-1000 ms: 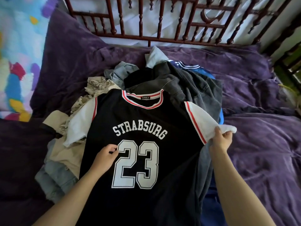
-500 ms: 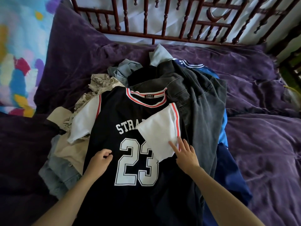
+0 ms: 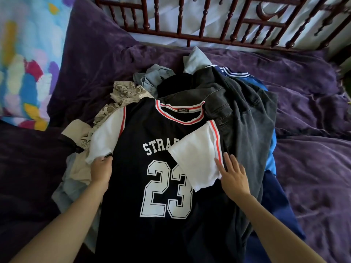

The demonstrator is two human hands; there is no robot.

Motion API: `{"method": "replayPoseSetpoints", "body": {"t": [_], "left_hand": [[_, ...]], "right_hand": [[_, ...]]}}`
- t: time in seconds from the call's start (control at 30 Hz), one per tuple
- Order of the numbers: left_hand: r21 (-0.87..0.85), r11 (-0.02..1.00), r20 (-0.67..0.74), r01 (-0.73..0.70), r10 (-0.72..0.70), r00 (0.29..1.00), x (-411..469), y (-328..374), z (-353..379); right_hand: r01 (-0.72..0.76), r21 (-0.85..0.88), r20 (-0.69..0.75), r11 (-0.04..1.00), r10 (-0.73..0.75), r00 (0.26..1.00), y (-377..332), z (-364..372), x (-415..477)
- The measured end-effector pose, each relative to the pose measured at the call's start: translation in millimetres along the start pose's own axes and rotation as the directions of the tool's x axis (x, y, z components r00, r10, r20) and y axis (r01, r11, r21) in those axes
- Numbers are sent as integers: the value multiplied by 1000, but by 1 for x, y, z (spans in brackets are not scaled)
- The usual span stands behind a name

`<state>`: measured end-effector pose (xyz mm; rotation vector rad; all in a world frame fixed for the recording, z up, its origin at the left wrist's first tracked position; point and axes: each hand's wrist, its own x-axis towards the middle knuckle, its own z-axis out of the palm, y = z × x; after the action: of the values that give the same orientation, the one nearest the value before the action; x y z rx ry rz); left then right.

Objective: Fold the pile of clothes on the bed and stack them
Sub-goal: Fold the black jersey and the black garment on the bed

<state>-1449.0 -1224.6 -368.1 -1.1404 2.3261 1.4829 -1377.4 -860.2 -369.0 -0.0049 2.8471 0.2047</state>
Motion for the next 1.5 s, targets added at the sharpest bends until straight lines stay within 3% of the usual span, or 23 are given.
{"method": "replayPoseSetpoints", "body": {"t": [0.03,0.1,0.17,0.2,0.27,0.43,0.57,0.63,0.7,0.8,0.87,1.0,1.07,1.1,1.17,1.2,1.23,1.27,1.3,1.33,1.37,1.43,1.5], "left_hand": [[-162,982,60,97,-88,994,7,4,-1],[-493,808,199,324,-258,945,19,11,-1],[-630,619,303,470,-361,882,23,20,-2],[-653,560,340,510,-384,858,24,25,-2],[-649,539,365,537,-399,841,24,37,-5],[-734,495,297,465,-383,875,38,53,-25],[-741,593,210,314,-239,948,63,59,-58],[-754,594,214,281,-183,960,72,60,-68],[-760,563,252,324,-204,946,75,52,-67],[-686,454,402,568,-414,817,75,32,-58],[-658,470,421,589,-419,804,75,22,-54],[-739,488,305,465,-373,876,81,27,-59],[-838,461,204,292,-232,951,86,39,-64],[-847,505,128,168,-112,985,83,47,-64],[-659,739,-31,-138,157,987,65,60,-54],[-454,825,-111,-337,323,940,50,64,-46],[-242,779,-94,-579,575,813,34,65,-37],[-74,603,35,-795,798,602,23,60,-24],[60,382,218,-922,897,385,11,53,-12],[164,181,370,-970,900,231,9,38,-1],[244,57,487,-968,856,173,8,24,8],[327,10,626,-945,746,225,8,2,17],[393,-11,669,-920,690,278,6,-8,20]], "right_hand": [[78,-37,41,996,-76,996,-5,-1,3],[182,-58,100,982,-176,979,-17,-1,7],[204,-19,133,979,-200,971,-25,1,12],[184,-38,236,982,-170,957,-26,5,15],[139,-3,324,990,-130,937,-29,2,20],[104,69,364,992,-122,923,-35,-5,22],[93,79,358,993,-115,927,-36,-9,20],[85,80,357,993,-108,928,-39,-13,21],[59,96,350,994,-89,932,-44,-16,22],[15,123,354,992,-59,934,-51,-18,23],[3,135,347,991,-50,937,-52,-20,23],[-27,151,323,988,-24,946,-48,-25,21],[-45,159,314,986,-7,950,-46,-28,21],[-53,162,306,985,0,952,-46,-30,21],[-61,172,283,983,10,959,-47,-33,21],[-63,177,271,982,13,962,-48,-33,21],[-64,182,261,981,14,965,-49,-34,20],[-66,187,257,980,16,966,-50,-34,20],[-69,191,255,979,18,967,-50,-34,19],[-73,194,256,978,21,966,-50,-33,18],[-78,198,258,977,25,966,-49,-33,16],[-89,205,260,975,33,965,-48,-32,13],[-99,210,260,973,43,965,-46,-33,10]]}}
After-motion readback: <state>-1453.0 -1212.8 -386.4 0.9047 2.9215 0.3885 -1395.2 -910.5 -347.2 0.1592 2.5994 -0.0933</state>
